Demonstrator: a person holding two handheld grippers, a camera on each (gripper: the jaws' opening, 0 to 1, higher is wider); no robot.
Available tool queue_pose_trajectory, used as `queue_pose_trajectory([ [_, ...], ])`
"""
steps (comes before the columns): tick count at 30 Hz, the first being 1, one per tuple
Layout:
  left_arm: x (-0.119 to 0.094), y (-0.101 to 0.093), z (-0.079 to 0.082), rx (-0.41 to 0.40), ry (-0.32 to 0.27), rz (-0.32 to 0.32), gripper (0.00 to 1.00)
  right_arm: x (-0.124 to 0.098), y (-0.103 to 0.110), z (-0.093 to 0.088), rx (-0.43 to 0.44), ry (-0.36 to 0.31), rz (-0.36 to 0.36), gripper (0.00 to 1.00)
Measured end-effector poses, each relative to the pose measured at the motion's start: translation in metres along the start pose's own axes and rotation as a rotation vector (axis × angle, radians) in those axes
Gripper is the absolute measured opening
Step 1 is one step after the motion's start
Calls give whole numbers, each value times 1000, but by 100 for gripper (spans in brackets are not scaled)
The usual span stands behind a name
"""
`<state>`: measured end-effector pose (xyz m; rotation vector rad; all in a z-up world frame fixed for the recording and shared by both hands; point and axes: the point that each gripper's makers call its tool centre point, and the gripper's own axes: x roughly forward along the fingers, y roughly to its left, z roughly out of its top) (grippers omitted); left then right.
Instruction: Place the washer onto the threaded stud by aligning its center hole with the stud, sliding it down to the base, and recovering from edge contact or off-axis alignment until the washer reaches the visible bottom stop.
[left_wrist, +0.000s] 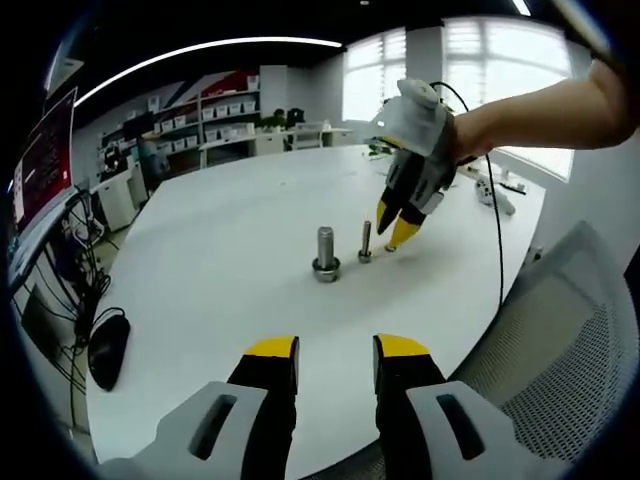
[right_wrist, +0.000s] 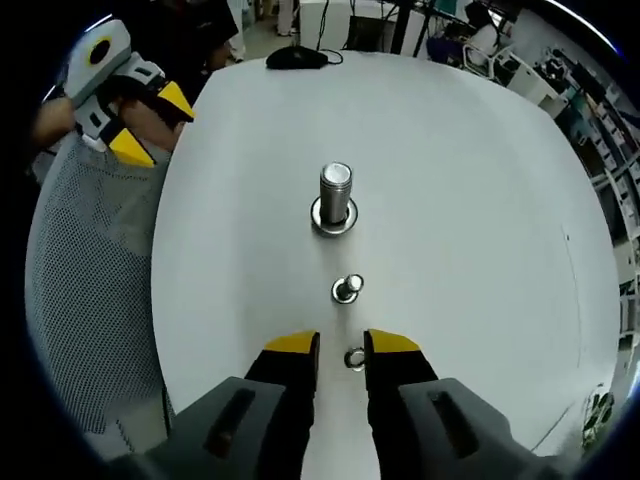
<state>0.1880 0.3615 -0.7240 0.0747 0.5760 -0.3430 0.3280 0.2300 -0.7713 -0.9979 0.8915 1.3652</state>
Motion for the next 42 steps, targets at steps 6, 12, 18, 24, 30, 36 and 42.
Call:
queue_pose_trajectory([
  [6,-1,0,1,2,-10,5,28,2,-9,-23,10,50,8,22],
  [12,-2,0,0,4,-3,7,28,10,-11,-30,-22,99,16,21],
  [18,-2,2,-1,-3,-2,13,27,20,-15,-29,-40,125,26,21],
  [24,-2,2,-1,-1,-3,19,27,22,-15,-25,-54,142,45,21],
  [30,-1,3,0,-3,-3,20,27,23,-15,-26,-65,154,65,19],
  [36,-1,3,-1,3,0,19,27,23,-17,-26,-60,172,60,15],
  [42,-1,4,0,0,0,24,27,23,-16,-25,-83,183,49,14],
])
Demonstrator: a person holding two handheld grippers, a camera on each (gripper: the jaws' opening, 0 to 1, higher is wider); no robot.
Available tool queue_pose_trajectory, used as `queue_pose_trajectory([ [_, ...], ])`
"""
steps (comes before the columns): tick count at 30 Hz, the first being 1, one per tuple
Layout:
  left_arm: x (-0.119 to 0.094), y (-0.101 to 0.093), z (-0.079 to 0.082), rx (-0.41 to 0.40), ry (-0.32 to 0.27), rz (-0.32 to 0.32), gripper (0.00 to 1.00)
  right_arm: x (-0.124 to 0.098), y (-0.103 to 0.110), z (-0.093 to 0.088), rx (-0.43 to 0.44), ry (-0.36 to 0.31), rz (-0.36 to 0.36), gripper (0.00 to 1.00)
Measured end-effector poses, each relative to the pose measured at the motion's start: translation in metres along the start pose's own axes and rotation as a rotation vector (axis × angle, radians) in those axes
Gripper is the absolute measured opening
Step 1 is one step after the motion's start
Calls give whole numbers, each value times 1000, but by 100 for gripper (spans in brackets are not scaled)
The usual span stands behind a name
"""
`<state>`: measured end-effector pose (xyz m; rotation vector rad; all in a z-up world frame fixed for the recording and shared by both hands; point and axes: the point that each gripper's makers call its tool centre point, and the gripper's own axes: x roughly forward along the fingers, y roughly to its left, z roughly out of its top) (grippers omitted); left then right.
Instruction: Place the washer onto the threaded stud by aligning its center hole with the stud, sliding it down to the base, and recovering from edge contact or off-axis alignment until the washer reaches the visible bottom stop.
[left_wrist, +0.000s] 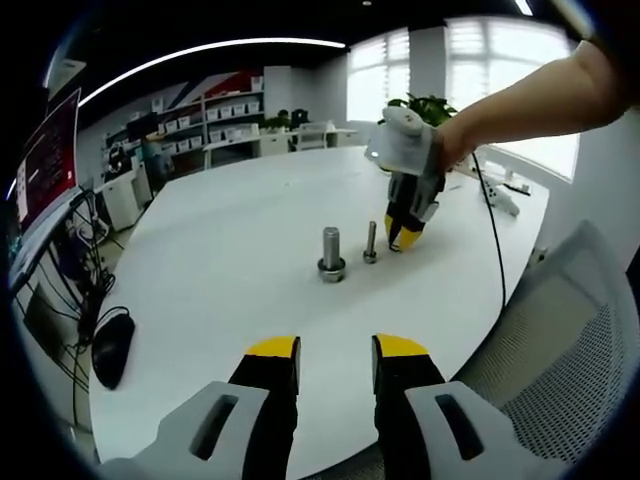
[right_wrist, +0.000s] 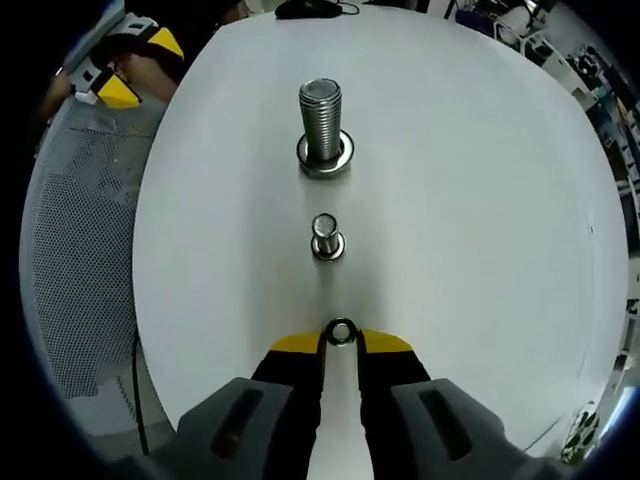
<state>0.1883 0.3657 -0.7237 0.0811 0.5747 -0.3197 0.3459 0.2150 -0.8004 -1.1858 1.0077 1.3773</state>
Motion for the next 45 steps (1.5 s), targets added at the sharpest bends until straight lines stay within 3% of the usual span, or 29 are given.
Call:
queue_pose_trajectory([
  [12,1,-2,-3,15,17,-6,26,1,0,0,33,68,1,15],
  [22,1,-1,-3,14,20,0,26,0,0,0,69,60,-5,15],
  [33,0,0,-2,7,13,2,26,-5,-1,-5,86,13,-49,15],
  [36,0,0,-2,8,10,1,26,-17,-3,5,129,-52,-54,15],
  [45,1,-1,-1,12,7,-3,26,-43,2,19,135,-127,-64,14],
])
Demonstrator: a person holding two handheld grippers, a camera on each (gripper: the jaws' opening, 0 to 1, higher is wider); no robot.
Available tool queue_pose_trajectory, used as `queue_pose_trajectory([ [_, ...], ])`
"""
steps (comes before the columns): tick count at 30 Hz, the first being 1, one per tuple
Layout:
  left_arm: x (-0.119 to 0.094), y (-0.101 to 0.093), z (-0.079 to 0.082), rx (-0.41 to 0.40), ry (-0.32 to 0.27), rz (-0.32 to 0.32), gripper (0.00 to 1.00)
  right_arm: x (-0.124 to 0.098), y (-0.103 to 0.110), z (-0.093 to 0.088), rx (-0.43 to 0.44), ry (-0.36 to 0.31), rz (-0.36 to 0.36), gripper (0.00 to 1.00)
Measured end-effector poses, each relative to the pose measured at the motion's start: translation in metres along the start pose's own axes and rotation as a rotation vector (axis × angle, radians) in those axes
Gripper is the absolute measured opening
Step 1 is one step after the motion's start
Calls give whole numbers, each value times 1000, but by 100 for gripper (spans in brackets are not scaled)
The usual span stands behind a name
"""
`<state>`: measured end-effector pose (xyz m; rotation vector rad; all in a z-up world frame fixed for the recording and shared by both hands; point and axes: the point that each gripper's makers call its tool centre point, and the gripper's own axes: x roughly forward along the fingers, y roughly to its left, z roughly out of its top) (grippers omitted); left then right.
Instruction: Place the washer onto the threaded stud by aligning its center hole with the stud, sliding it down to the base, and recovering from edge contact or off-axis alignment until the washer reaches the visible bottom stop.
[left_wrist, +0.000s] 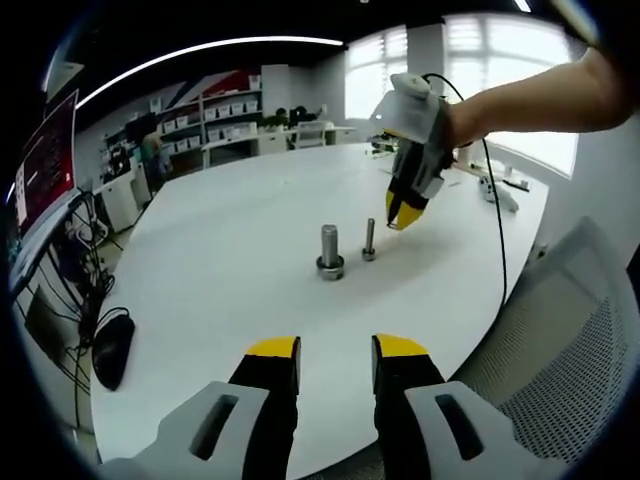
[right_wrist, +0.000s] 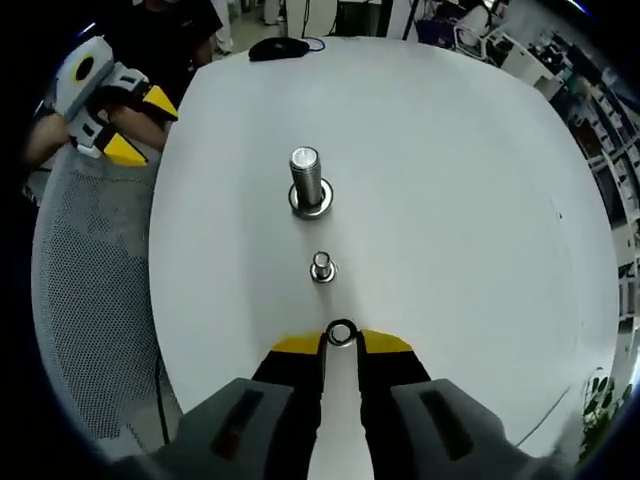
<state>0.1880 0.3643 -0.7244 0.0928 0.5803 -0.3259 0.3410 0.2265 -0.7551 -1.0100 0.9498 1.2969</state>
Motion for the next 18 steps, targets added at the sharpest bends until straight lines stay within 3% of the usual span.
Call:
queue_pose_trajectory([
  [13,0,0,-1,4,6,2,26,-15,4,42,-77,-77,-21,14],
  [18,0,1,-1,-1,3,6,26,-9,6,46,-107,-56,-17,14],
])
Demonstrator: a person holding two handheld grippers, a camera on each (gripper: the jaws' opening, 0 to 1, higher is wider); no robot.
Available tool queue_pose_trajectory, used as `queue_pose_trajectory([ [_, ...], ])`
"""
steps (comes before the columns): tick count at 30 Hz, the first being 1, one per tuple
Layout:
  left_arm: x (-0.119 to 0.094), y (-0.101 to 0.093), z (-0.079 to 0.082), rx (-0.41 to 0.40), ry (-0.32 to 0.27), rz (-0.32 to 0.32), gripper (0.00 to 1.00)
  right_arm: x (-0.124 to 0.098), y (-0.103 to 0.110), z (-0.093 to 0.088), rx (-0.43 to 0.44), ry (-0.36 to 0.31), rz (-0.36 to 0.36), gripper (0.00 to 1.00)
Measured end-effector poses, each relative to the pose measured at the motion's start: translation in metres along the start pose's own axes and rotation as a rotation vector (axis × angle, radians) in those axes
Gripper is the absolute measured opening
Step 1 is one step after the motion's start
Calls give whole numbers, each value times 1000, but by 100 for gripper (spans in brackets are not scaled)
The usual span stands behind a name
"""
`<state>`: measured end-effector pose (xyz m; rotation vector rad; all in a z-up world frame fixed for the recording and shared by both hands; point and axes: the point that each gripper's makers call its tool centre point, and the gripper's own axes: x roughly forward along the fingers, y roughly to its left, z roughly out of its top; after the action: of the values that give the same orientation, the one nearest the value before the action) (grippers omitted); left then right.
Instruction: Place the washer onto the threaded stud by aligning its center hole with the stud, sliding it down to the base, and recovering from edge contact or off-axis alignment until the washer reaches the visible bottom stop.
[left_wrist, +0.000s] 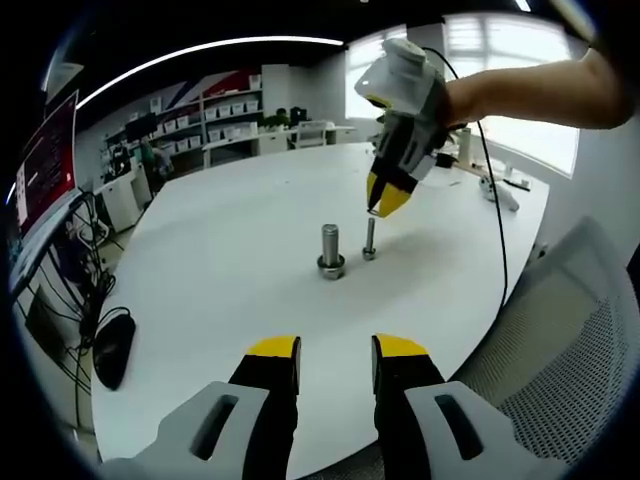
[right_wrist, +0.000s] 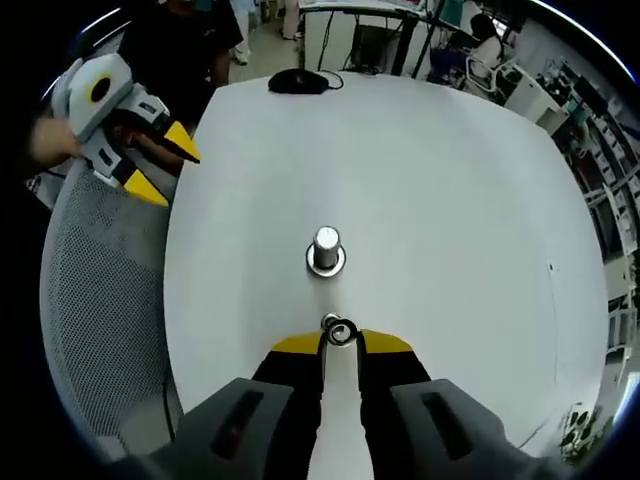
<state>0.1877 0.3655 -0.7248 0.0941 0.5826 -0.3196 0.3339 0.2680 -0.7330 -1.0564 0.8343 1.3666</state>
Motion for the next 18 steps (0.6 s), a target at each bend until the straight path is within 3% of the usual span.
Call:
queue_pose_trajectory([
  [18,0,0,-1,-8,1,0,27,18,2,-7,-20,56,29,14],
])
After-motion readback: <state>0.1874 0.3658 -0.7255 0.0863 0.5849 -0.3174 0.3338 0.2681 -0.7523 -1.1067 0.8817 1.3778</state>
